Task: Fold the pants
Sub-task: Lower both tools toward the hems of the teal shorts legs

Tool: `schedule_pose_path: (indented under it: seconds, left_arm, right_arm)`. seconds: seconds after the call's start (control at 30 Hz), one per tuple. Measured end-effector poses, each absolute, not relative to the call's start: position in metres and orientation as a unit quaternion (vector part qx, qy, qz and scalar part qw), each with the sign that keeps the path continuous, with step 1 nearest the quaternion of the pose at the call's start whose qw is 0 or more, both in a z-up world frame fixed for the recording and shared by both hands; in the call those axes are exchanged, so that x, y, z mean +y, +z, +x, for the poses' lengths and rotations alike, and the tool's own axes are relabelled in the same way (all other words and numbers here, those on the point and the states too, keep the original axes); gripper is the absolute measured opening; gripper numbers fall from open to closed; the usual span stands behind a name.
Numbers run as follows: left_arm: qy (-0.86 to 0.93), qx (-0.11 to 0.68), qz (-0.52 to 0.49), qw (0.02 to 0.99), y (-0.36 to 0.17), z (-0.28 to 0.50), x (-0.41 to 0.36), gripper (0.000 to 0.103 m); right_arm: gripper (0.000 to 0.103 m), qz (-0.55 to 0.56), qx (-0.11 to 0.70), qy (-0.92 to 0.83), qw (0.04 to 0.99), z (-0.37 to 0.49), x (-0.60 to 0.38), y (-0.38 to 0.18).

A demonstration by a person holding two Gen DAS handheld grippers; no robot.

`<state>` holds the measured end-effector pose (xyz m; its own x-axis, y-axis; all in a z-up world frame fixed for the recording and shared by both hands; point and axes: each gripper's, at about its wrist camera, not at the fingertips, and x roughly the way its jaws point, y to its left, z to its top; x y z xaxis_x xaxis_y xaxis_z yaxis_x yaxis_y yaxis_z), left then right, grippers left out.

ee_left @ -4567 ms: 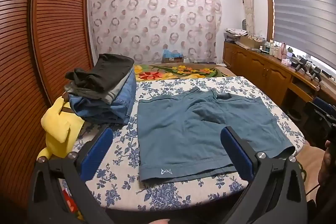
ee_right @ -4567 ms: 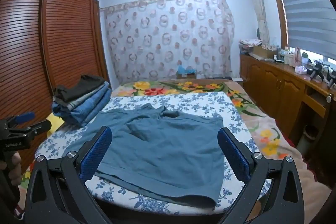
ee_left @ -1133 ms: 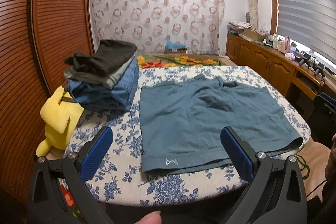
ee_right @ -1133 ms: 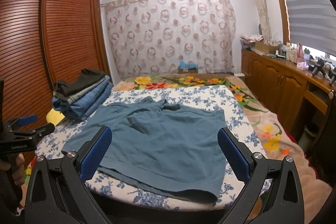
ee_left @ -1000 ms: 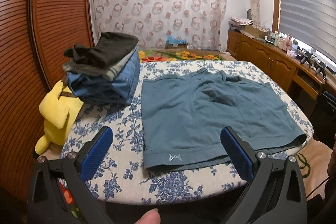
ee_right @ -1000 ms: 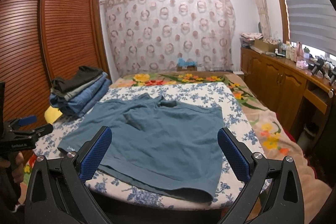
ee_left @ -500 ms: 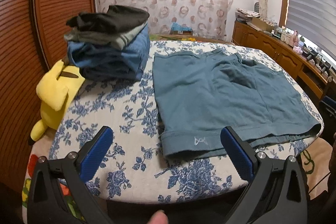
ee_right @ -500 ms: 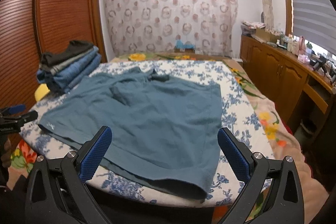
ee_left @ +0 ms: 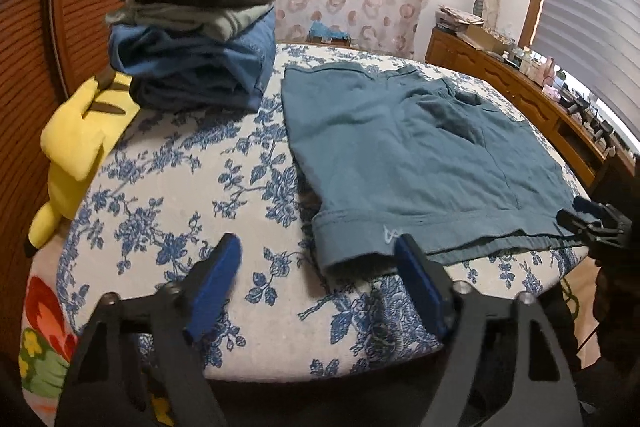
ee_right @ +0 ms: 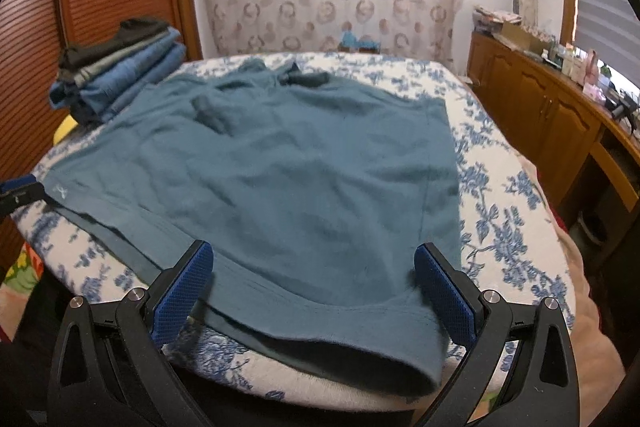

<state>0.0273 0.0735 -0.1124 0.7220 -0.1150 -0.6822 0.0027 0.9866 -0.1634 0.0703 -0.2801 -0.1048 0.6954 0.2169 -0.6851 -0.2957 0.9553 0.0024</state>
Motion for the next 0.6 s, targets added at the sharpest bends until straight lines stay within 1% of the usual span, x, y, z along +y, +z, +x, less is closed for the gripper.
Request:
schedule_pose_path:
  seconds: [0.07,0.1,0.17,0.2,0.23,0.27,0.5,0.57,0.6]
  left_arm:
    - [-0.034,0.373,-0.084,0.924,-0.1148,0.0266,0.0764,0.068]
    - [-0.036,0.373,-0.089,0.923,-0.116,0.0263,0.0778,0.067]
    - [-0.042,0.374,-0.097,0.922,-0.1167,0.0266,0.0788,0.057]
    - [-0.046,0.375,-0.101,0.921,-0.1173,0.0268,0.0789,0.055]
    - [-0.049,0.376,-0.103,0.92,-0.1181,0.0269,0.0785,0.051]
    - [-0.049,0.376,-0.104,0.919,-0.1179,0.0278,0.0773,0.048]
    - [-0.051,0.373,-0.104,0.92,-0.1179,0.0317,0.0759,0.047]
    - [-0.054,0.373,-0.106,0.92,-0.1182,0.0339,0.0751,0.035]
    - [-0.057,0.374,-0.105,0.92,-0.1184,0.035,0.0741,0.032]
  right_arm:
    - [0.103,-0.056,0.369,0.135,0.918,0.0712,-0.2798,-0.1095]
    - [0.103,-0.059,0.369,0.133,0.918,0.0712,-0.2796,-0.1102]
    - [0.103,-0.058,0.368,0.135,0.918,0.0709,-0.2803,-0.1108]
    - [0.103,-0.056,0.368,0.135,0.918,0.0707,-0.2814,-0.1113]
    - [0.103,-0.055,0.368,0.135,0.918,0.0709,-0.2817,-0.1116]
    - [0.103,-0.055,0.368,0.135,0.919,0.0712,-0.2819,-0.1119]
    - [0.103,-0.06,0.366,0.138,0.918,0.0714,-0.2828,-0.1128]
    - [0.103,-0.061,0.361,0.141,0.92,0.0702,-0.2837,-0.1137]
    - [0.103,-0.061,0.359,0.141,0.92,0.0696,-0.2832,-0.1137]
